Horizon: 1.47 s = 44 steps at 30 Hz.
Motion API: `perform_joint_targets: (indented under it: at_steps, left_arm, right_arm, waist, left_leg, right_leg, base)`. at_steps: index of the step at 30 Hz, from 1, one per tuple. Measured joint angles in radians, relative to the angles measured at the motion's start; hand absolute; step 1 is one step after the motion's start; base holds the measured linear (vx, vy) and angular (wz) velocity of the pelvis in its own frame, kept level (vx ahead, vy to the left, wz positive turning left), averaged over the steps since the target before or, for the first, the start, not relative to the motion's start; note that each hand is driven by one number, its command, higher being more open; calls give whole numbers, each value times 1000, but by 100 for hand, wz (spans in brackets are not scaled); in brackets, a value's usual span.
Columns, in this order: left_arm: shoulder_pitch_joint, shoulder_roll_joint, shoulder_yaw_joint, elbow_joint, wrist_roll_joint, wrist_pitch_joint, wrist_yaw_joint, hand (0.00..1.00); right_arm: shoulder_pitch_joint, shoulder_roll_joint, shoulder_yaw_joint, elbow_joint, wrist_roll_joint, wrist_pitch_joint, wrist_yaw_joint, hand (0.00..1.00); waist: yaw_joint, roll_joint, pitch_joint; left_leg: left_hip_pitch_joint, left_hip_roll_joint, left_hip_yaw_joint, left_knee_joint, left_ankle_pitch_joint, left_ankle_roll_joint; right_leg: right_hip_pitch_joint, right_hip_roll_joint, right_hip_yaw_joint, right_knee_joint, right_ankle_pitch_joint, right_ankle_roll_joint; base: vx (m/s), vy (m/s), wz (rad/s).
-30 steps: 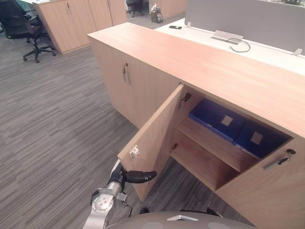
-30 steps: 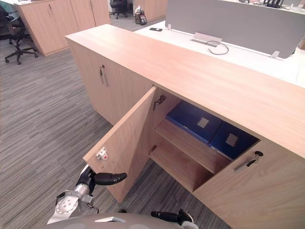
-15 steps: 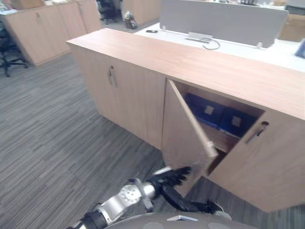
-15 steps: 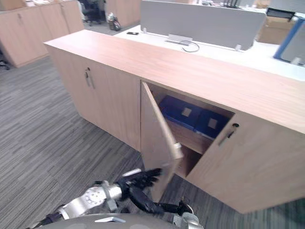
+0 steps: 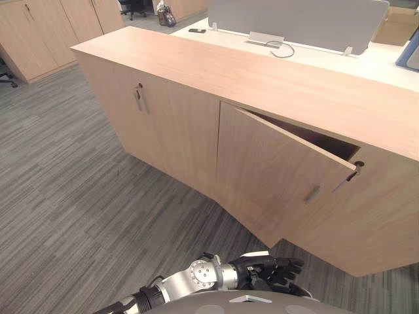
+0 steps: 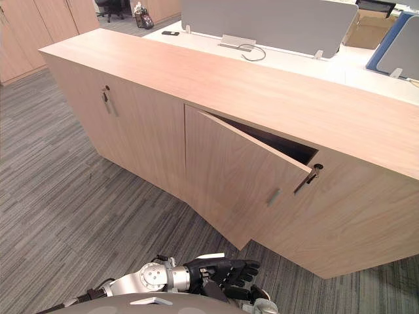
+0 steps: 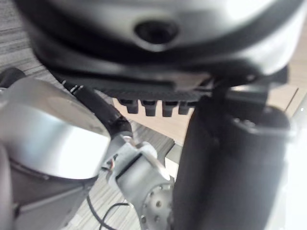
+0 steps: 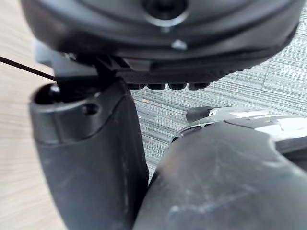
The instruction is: Walk over to the cabinet, pick up the folder, carry it to the office cabinet, place the folder inside the office cabinet, then close the office cabinet door
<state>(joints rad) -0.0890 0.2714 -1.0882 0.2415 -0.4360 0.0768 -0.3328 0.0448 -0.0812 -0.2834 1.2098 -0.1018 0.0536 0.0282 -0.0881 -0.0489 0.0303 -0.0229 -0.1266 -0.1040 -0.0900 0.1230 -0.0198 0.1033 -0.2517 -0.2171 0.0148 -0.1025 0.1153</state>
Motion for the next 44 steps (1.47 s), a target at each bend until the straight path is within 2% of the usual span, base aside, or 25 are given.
perform_joint_targets:
  at_steps: [4, 7, 8, 10, 12, 13, 14, 15, 16, 17, 18, 19, 21, 24, 26, 28, 29, 31, 32, 34, 40, 42, 44]
  left_arm:
    - [3, -12, 36, 56, -3, 0, 2, 100]
    - [30, -18, 190, 147, -42, 0, 14, 100]
    - [60, -15, 299, 176, -44, 0, 41, 100]
    - [101, -7, 413, 193, -44, -1, 61, 100]
    - [181, -3, 595, 190, -41, -7, 88, 100]
    - [230, -24, 714, 190, -37, -10, 108, 100]
    - [255, -38, 782, 191, -32, -12, 120, 100]
    - [286, -71, 920, 208, -20, -24, 147, 100]
    - [297, -121, 1055, 246, 9, -61, 185, 100]
    - [298, -142, 1118, 265, 32, -80, 212, 100]
    - [300, -188, 1220, 286, 70, -104, 262, 100]
    - [299, -197, 1274, 307, 94, -125, 290, 100]
    - [293, -205, 1315, 357, 94, -141, 320, 100]
    - [284, -249, 1396, 464, 70, -158, 328, 100]
    - [274, -273, 1438, 538, 27, -161, 305, 100]
    - [253, -287, 1479, 624, 11, -159, 285, 100]
    - [257, -302, 1526, 661, 15, -158, 278, 100]
    - [284, -312, 1589, 694, 55, -158, 279, 100]
    - [304, -308, 1621, 710, 96, -159, 280, 100]
    - [314, -308, 1667, 734, 126, -157, 290, 100]
    - [294, -309, 1683, 773, 177, -159, 325, 100]
    - [292, -307, 1675, 780, 201, -160, 335, 100]
    - [292, -283, 1600, 781, 229, -160, 349, 100]
  right_arm:
    - [-1, 1, 0, 4, 0, 1, -9, 100]
    - [-4, 1, 0, 3, 0, 2, -10, 100]
    - [-8, 1, 0, 2, 2, 4, -12, 100]
    - [-11, 3, 1, 3, 9, 6, -13, 100]
    - [-24, 1, 12, 3, 9, 9, -12, 100]
    - [-34, 1, 23, 1, 11, 8, -12, 100]
    - [-34, 5, 23, 0, 14, 7, -12, 100]
    - [-33, 15, 21, 0, 48, 4, -12, 100]
    - [-28, 15, 19, 0, 81, 2, -10, 100]
    - [-24, 10, 18, -1, 89, 0, -8, 100]
    - [-16, 1, 16, -6, 113, -3, -7, 100]
    - [-16, -8, 14, -8, 117, -4, -14, 100]
    - [-20, -11, 14, -18, 117, -4, -17, 100]
    - [-27, -3, 37, -79, 120, -13, -19, 100]
    - [-50, 11, 55, -81, 119, -17, -16, 100]
    - [-68, 42, 61, -85, 119, -19, -8, 100]
    - [-65, 57, 85, -87, 112, -24, -9, 100]
    - [-52, 73, 113, -87, 110, -23, 5, 100]
    - [-40, 85, 122, -88, 109, -24, 7, 100]
    - [-26, 95, 120, -88, 110, -24, 6, 100]
    - [-4, 96, 76, -87, 118, -24, 3, 100]
    - [3, 95, 57, -87, 117, -27, 2, 100]
    - [7, 94, 55, -87, 117, -31, -7, 100]
  waist:
    - [4, -4, 2]
    - [3, -7, 2]
    - [3, -7, 2]
    - [6, -12, 5]
    - [24, -14, 9]
    - [35, -20, 13]
    - [35, -26, 17]
    - [38, -43, 28]
    - [55, -47, 43]
    - [67, -39, 49]
    - [86, -10, 67]
    - [92, 8, 79]
    - [112, 16, 84]
    - [141, 20, 81]
    - [152, 24, 76]
    - [158, 22, 76]
    - [169, 9, 63]
    - [172, -1, 19]
    - [173, -15, -2]
    - [190, -26, -13]
    - [194, -14, -42]
    - [194, -16, -56]
    - [195, -10, -58]
  left_leg:
    - [14, 8, -2, 0, -3, 8]
    - [13, 25, 4, 1, -11, 9]
    - [14, 36, 10, 3, -15, 9]
    - [14, 49, 20, 5, -23, 3]
    - [9, 73, 59, 5, -47, -8]
    - [6, 86, 80, 6, -61, -18]
    - [4, 91, 83, 13, -70, -21]
    - [-36, 99, 86, 99, -120, -25]
    - [-94, 120, 92, 249, -201, -30]
    - [-123, 138, 94, 338, -240, -27]
    - [-167, 178, 85, 488, -317, -23]
    - [-195, 196, 59, 588, -354, -18]
    - [-216, 191, 22, 663, -358, -15]
    - [-211, 134, -76, 660, -362, -23]
    - [-200, 107, -147, 624, -373, -41]
    - [-182, 112, -140, 572, -385, -42]
    - [-175, 108, -117, 562, -381, -34]
    - [-169, 104, -94, 536, -375, -26]
    - [-148, 101, -79, 502, -362, -21]
    - [-101, 98, -54, 433, -341, -29]
    - [-70, 93, -66, 352, -307, -40]
    - [-65, 95, -76, 349, -303, -35]
    - [-64, 95, -86, 349, -303, -36]
  right_leg:
    - [19, 11, 0, -8, 6, -4]
    - [25, 28, 4, -35, 21, 19]
    - [27, 38, 9, -43, 27, 20]
    - [22, 48, 22, -45, 28, 19]
    - [-20, 65, 56, -16, 20, 6]
    - [-42, 73, 63, -1, 15, -1]
    - [-46, 78, 62, 2, 13, -4]
    - [-46, 84, 56, 4, 9, -11]
    - [-45, 100, 40, 20, 4, -18]
    - [-41, 110, 24, 31, 1, -23]
    - [-23, 148, 0, 47, -9, -27]
    - [-9, 168, -6, 64, -24, -27]
    - [-14, 169, 6, 97, -37, -22]
    - [-71, 140, 47, 173, -68, -14]
    - [-110, 131, 75, 202, -69, -10]
    - [-121, 121, 92, 196, -61, 2]
    - [-120, 109, 106, 178, -50, 11]
    - [-117, 94, 115, 140, -35, 7]
    - [-105, 82, 113, 114, -23, 3]
    - [-79, 70, 106, 64, 1, -13]
    - [-61, 64, 70, 12, 34, -3]
    - [-47, 71, 64, -3, 44, 11]
    - [-35, 75, 59, -18, 48, 12]
  base:
    - [120, -60, 3]
    - [104, -88, -14]
    - [79, -86, -16]
    - [64, -75, -26]
    - [33, -64, -59]
    - [16, -48, -54]
    - [41, -71, -36]
    - [43, -80, -19]
    - [38, -74, -20]
    - [28, -67, -28]
    - [34, -45, -19]
    - [33, -35, -11]
    - [17, 27, -18]
    - [-24, 95, -33]
    - [-62, 127, -37]
    - [-67, 119, -33]
    - [-86, 169, -32]
    - [-54, 154, -35]
    - [2, 83, -39]
    - [-2, 30, -36]
    - [23, -20, 1]
    - [99, -27, 9]
    - [104, -15, 8]
